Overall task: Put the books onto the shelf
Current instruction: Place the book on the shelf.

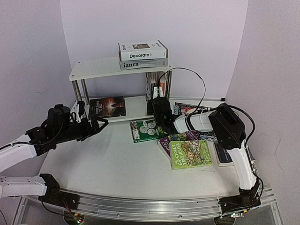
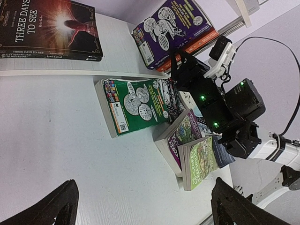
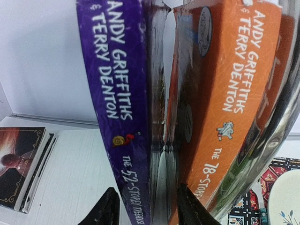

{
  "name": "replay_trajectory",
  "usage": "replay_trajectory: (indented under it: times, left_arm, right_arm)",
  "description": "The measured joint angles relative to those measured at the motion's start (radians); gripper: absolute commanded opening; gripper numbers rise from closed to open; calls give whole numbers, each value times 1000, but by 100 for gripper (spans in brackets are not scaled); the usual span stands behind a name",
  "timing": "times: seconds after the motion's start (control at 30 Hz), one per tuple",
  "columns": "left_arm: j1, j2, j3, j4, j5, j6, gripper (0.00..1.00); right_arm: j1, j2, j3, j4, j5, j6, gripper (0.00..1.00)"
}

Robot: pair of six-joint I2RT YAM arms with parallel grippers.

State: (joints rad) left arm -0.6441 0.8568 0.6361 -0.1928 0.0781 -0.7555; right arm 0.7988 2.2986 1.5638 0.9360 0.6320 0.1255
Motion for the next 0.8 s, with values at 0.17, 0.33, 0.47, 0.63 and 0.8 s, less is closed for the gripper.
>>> replay_trajectory:
  times: [0.17, 0.33, 0.47, 0.63, 0.8]
  left_arm:
    - [0, -3, 0, 0, 5, 0, 100]
    - [0, -4, 0, 0, 15, -1, 100]
    - [0, -5, 0, 0, 26, 0, 100]
    - [0, -6, 0, 0, 35, 0, 100]
    - [0, -1, -1, 0, 48, -1, 100]
  right_arm:
    - [12, -72, -90, 9, -5, 30, 57]
    - [45, -174, -225, 21, -18, 48, 71]
    - [77, -287, -364, 26, -45, 66, 97]
    - [95, -444, -514, -29, -103, 91, 98]
    - [92, -588, -622, -137, -149, 151, 98]
